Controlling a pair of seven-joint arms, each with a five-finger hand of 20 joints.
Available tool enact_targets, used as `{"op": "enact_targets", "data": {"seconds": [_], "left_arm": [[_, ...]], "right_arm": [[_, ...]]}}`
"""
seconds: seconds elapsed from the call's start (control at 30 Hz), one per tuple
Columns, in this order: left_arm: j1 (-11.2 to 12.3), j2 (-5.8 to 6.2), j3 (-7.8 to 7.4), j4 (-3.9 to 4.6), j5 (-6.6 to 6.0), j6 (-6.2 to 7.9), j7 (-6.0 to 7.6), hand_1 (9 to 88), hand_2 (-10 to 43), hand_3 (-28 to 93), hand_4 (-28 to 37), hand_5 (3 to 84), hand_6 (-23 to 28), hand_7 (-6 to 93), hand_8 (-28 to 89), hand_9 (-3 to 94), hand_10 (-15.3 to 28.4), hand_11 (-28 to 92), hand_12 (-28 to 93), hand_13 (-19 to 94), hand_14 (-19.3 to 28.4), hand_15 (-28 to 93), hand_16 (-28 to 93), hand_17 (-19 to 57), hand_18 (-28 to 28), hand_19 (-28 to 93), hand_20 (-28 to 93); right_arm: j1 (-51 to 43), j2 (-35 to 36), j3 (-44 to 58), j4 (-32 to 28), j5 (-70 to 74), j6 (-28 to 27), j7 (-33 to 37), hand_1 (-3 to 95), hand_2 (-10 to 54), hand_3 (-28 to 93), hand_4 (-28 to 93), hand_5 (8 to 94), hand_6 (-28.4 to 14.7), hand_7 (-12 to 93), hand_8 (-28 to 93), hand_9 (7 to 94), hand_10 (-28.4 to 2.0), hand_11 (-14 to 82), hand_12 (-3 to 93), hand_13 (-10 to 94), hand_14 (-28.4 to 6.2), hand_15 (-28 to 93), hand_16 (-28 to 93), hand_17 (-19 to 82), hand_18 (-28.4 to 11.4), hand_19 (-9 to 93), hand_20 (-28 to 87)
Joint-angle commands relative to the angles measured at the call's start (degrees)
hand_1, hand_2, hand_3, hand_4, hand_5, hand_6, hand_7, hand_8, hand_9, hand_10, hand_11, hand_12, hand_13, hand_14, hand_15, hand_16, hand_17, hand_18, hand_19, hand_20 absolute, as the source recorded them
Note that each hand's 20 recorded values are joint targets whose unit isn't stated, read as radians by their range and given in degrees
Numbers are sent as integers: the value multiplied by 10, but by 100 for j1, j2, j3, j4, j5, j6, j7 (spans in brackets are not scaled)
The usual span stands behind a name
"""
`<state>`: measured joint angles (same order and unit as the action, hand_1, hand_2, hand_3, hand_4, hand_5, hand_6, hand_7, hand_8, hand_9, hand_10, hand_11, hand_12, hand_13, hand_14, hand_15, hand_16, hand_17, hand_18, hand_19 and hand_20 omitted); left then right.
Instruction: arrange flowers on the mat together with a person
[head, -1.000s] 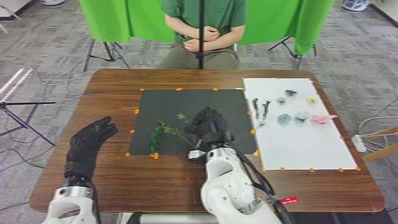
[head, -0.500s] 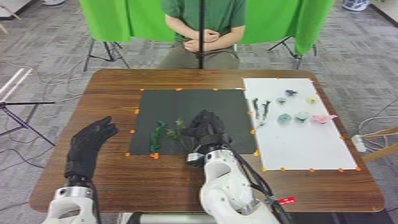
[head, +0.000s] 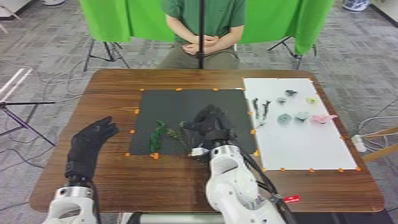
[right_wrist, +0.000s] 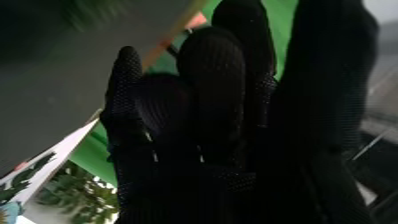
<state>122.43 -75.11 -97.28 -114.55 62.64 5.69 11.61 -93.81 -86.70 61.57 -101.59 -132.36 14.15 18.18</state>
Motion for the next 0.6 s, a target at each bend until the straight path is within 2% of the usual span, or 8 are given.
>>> {"op": "enact_targets", "data": {"seconds": [0.03,0.13,0.23,0.33,0.47,0.57,0.6], "left_arm": [[-208,-84,76,159,16,-262,17,284,-78,658,-180,478,48,170,-61,465,131,207,146,363,184,253,27,8,166,170,188],[-271,-103,87,167,24,-307,41,283,-79,659,-179,478,48,170,-61,465,131,207,146,363,183,253,28,8,166,169,188],[-337,-130,122,183,76,-363,54,282,-80,661,-180,479,48,170,-60,466,131,208,146,363,183,252,28,8,166,168,188],[-401,-200,174,193,177,-432,61,282,-80,660,-180,478,48,170,-60,466,130,208,146,363,184,252,28,9,166,167,188],[-435,-208,213,172,285,-531,59,283,-79,659,-181,478,47,170,-60,466,130,208,146,363,184,251,29,9,166,167,188],[-441,-210,231,156,339,-576,56,283,-79,658,-180,479,47,170,-61,465,131,207,145,363,184,251,29,9,166,167,188],[-398,-229,216,123,347,-571,66,283,-78,658,-180,479,47,170,-61,465,131,207,145,363,183,250,28,9,166,167,188]], "right_arm": [[239,594,1174,-976,3836,-511,-1095,302,-48,687,-155,755,4,232,-96,788,-128,331,260,605,-144,575,318,218,-176,490,445],[42,699,1721,-1230,5291,-918,-1284,221,9,702,-152,702,-6,211,-100,728,-150,223,232,579,-153,415,280,216,-169,388,389],[-312,651,2219,-1451,6108,-1141,-1493,177,31,705,-145,660,-14,186,-91,667,-162,149,212,546,-160,267,274,220,-166,290,353],[-825,701,2624,-1676,6550,-1177,-1798,146,41,711,-142,604,-19,147,-81,609,-166,103,199,497,-166,165,285,205,-174,246,338],[-1594,808,3165,-1938,7210,-1371,-1977,98,47,721,-144,504,-15,89,-69,502,-165,62,175,381,-161,100,257,190,-171,157,293],[-2130,858,3411,-2094,7441,-1349,-2124,80,50,725,-148,468,-14,73,-66,471,-159,55,164,347,-155,85,238,183,-172,139,282],[-2227,861,3441,-2109,7433,-1343,-2122,76,52,726,-149,465,-12,72,-65,469,-158,55,163,344,-154,84,234,182,-172,137,280]]}}
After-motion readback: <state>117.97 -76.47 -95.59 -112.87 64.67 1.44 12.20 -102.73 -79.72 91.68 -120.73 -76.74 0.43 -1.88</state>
